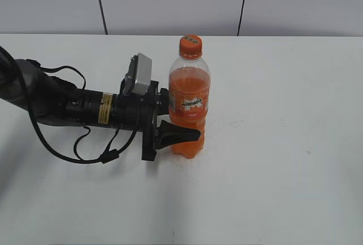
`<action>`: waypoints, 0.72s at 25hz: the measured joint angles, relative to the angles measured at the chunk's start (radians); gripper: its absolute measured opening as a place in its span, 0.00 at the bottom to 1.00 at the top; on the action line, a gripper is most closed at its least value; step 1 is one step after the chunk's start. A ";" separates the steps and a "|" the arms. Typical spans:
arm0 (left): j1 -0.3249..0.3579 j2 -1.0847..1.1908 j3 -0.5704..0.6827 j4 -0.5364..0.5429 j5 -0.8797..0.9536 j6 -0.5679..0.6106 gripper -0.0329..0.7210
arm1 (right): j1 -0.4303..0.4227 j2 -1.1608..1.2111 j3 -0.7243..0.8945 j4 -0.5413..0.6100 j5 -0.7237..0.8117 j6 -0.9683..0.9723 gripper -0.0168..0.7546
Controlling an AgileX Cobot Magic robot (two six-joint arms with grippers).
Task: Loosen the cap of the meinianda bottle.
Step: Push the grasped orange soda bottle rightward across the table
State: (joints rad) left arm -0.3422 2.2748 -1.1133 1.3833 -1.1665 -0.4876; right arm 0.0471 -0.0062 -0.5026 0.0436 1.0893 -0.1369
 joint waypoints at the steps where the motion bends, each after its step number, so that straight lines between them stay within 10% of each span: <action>1: 0.000 0.000 0.000 0.000 0.000 0.000 0.58 | 0.000 0.000 0.000 0.000 0.000 0.000 0.54; 18: 0.001 0.000 0.000 0.002 -0.003 0.000 0.58 | 0.000 0.000 -0.010 -0.011 -0.009 0.005 0.54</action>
State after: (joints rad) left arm -0.3414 2.2748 -1.1133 1.3852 -1.1690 -0.4876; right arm 0.0471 -0.0062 -0.5122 0.0324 1.0801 -0.1317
